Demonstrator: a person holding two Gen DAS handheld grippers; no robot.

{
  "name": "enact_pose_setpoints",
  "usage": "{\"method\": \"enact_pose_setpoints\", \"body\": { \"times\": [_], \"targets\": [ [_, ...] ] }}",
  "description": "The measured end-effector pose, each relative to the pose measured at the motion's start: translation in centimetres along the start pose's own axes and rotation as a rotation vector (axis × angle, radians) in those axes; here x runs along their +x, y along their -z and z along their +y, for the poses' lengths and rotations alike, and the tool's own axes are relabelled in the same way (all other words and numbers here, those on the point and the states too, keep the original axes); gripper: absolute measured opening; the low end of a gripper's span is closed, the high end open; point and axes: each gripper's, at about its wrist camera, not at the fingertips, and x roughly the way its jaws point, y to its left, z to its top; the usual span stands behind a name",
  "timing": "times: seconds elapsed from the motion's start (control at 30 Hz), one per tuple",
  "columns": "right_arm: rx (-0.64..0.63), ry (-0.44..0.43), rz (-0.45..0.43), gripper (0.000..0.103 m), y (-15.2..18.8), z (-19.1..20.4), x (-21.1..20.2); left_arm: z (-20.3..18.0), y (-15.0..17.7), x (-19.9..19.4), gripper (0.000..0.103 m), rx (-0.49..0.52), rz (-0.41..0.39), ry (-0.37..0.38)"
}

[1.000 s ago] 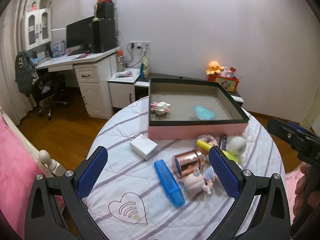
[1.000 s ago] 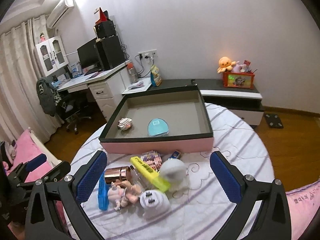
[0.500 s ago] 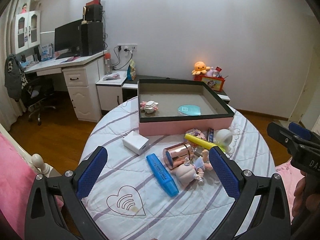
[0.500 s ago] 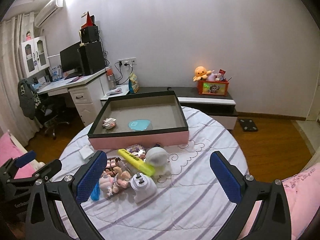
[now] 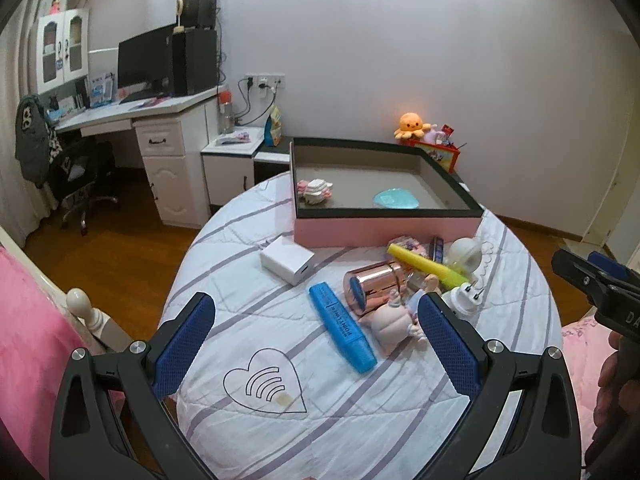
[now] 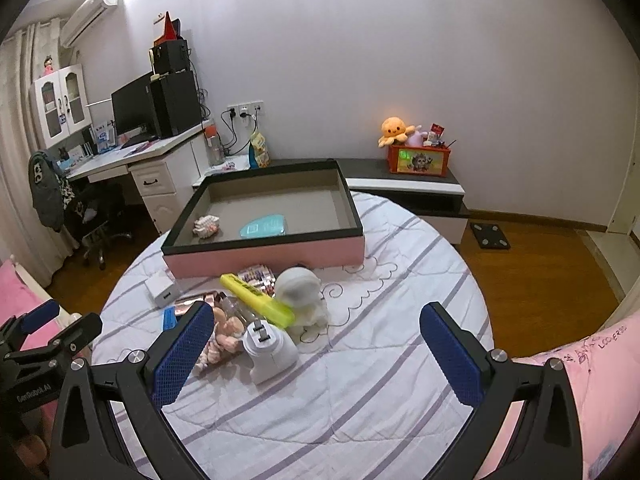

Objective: Organize rigid objects
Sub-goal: 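Move both grippers back toward the remaining items on the bed, then grasp blue highlighter with left gripper while right gripper grasps white plug adapter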

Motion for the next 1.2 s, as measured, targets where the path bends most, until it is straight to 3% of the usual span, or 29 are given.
{"method": "enact_pose_setpoints", "body": {
  "times": [0.47,0.77,0.83,0.97,1.03,1.1,1.2],
  "targets": [
    [-0.017,-0.050,0.167,0.103,3.3,0.3,5.2,0.2,3.0,5.6,0.103,-0.010,0.147,-0.028],
    [-0.053,-0.080,0.245,0.103,4.3,1.3,8.7,0.5,3.0,10.6,0.103,-0.033,0.238,-0.035],
    [-0.063,-0.085,0.256,0.101,4.5,1.5,9.4,0.5,3.1,11.5,0.103,-0.043,0.254,-0.018],
    [-0.089,-0.099,0.270,0.095,4.7,2.1,10.6,-0.2,3.1,12.5,0.101,0.001,0.246,-0.064],
    [-0.098,-0.108,0.277,0.084,4.7,2.2,11.1,0.0,2.9,12.8,0.097,0.002,0.246,-0.066],
    [-0.110,-0.114,0.287,0.072,4.9,2.5,11.6,0.1,2.8,12.6,0.080,0.025,0.231,-0.069],
    [-0.122,-0.133,0.293,0.063,5.0,2.9,12.0,0.7,2.8,12.4,0.061,0.038,0.218,-0.061]
  ]
}}
